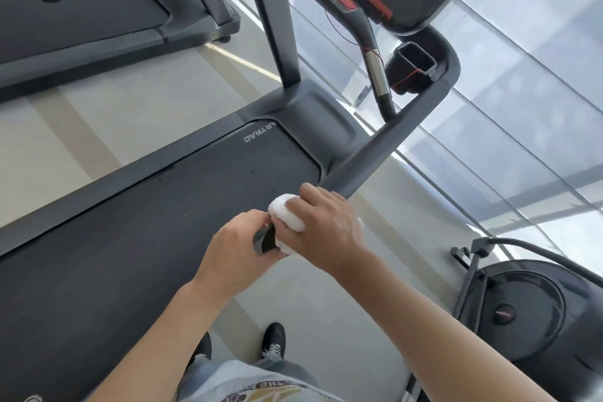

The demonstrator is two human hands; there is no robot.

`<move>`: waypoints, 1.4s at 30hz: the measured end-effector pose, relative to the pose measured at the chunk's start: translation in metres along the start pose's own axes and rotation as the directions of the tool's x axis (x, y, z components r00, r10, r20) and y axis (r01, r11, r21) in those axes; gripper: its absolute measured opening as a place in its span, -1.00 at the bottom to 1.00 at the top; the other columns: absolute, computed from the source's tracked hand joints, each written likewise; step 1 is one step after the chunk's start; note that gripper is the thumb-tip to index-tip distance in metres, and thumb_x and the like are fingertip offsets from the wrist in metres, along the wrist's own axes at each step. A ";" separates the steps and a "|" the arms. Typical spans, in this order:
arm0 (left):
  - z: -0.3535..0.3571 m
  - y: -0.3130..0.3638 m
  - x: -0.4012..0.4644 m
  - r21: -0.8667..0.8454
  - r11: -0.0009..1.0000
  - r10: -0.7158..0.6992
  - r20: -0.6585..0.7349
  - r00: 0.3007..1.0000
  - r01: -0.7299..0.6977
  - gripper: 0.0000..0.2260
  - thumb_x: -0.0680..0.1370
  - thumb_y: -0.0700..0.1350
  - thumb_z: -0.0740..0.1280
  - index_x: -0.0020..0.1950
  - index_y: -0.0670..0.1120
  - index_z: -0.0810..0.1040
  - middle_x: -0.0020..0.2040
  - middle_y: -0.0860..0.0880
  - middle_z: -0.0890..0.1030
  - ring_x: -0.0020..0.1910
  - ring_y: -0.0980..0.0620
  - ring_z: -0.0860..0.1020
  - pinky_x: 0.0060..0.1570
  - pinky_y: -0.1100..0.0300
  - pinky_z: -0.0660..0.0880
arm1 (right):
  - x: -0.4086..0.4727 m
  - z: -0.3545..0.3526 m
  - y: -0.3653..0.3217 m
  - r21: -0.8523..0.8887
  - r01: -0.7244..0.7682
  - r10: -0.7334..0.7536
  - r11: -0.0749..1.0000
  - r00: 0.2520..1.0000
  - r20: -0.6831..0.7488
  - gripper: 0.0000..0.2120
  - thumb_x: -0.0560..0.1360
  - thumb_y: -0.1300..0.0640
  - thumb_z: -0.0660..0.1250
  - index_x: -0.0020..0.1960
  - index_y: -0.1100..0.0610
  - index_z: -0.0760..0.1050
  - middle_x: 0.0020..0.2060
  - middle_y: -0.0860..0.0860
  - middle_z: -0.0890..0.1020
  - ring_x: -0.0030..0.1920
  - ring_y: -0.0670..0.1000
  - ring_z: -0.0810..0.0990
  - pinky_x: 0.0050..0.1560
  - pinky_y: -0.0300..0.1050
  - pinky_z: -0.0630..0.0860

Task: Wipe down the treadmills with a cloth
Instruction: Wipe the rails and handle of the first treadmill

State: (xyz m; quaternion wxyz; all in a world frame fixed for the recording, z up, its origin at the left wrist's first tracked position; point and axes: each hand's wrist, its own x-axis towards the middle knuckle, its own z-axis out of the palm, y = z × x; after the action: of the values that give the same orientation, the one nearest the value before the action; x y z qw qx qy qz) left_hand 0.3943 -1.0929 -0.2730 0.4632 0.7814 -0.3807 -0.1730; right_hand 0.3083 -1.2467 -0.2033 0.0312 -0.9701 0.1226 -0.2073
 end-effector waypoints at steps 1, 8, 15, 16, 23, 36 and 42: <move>0.000 -0.002 0.000 -0.011 1.000 0.015 0.012 1.000 -0.015 -0.59 0.42 0.30 0.45 0.11 0.07 0.62 -0.02 0.20 0.63 0.01 0.13 0.59 -0.01 0.10 0.57 | 0.003 -0.002 0.005 0.005 -0.008 0.009 1.000 1.000 -0.011 -0.69 0.48 -0.10 0.38 -0.32 0.10 0.54 -0.36 -0.03 0.32 -0.38 0.05 0.29 -0.38 -0.08 0.34; -0.011 -0.010 -0.002 -0.028 0.999 0.031 0.080 0.996 -0.029 -0.46 0.43 0.36 0.35 0.28 0.09 0.63 0.10 0.23 0.64 0.10 0.19 0.57 0.10 0.21 0.52 | 0.061 -0.012 0.095 -0.118 -0.541 0.552 0.833 0.828 0.101 -0.64 0.54 -0.22 0.28 -0.25 0.04 0.46 -0.30 -0.10 0.41 -0.15 0.10 0.54 -0.12 -0.07 0.33; -0.006 -0.020 -0.003 -0.044 0.998 0.038 0.094 0.995 -0.034 -0.54 0.45 0.29 0.42 0.26 0.10 0.61 0.07 0.21 0.64 0.05 0.13 0.59 0.04 0.17 0.53 | 0.057 -0.014 0.059 -0.153 -0.527 0.548 0.836 0.820 0.165 -0.62 0.54 -0.24 0.26 -0.26 0.03 0.49 -0.22 -0.03 0.49 -0.17 0.08 0.51 -0.12 -0.07 0.36; -0.006 -0.021 -0.003 -0.051 0.998 0.041 0.092 0.995 -0.037 -0.55 0.45 0.28 0.43 0.26 0.10 0.61 0.07 0.21 0.64 0.05 0.12 0.59 0.04 0.18 0.51 | 0.049 -0.015 0.043 -0.156 -0.498 0.520 0.853 0.836 0.177 -0.62 0.54 -0.24 0.28 -0.29 0.01 0.45 -0.23 -0.02 0.48 -0.19 0.07 0.51 -0.14 -0.07 0.35; -0.006 -0.023 -0.005 -0.067 0.997 0.049 0.075 0.996 -0.044 -0.64 0.46 0.20 0.31 0.05 -0.03 0.62 -0.08 0.16 0.62 -0.07 0.02 0.58 -0.08 0.17 0.42 | -0.001 -0.007 -0.032 -0.158 0.039 -0.010 0.987 0.984 0.177 -0.70 0.41 -0.05 0.49 -0.35 0.07 0.48 -0.36 -0.04 0.37 -0.37 0.07 0.42 -0.37 -0.04 0.42; -0.021 -0.024 -0.019 -0.074 0.995 0.072 0.148 0.986 -0.061 -0.60 0.57 0.12 0.39 0.40 0.10 0.55 0.21 0.18 0.63 0.17 0.09 0.57 0.18 0.09 0.53 | 0.111 -0.017 0.066 -0.441 -0.361 0.546 0.822 0.723 0.424 -0.81 0.46 0.03 0.31 -0.03 0.08 0.62 -0.08 0.00 0.61 0.03 0.11 0.59 -0.06 -0.08 0.45; -0.020 -0.027 -0.022 -0.063 0.995 0.083 0.135 0.987 -0.076 -0.58 0.58 0.12 0.39 0.42 0.04 0.55 0.24 0.15 0.63 0.22 0.10 0.56 0.21 0.17 0.49 | 0.089 -0.012 0.005 -0.396 -0.280 0.466 0.875 0.709 0.530 -0.79 0.47 -0.05 0.27 -0.23 0.05 0.54 -0.26 -0.06 0.56 -0.11 0.08 0.55 -0.12 -0.09 0.39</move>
State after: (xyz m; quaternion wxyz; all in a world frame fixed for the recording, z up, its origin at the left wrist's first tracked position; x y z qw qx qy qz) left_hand 0.4043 -1.0571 -0.2872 0.4647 0.7382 -0.4374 -0.2186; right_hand 0.3813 -1.2736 -0.1572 -0.0298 -0.9319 0.3299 0.1477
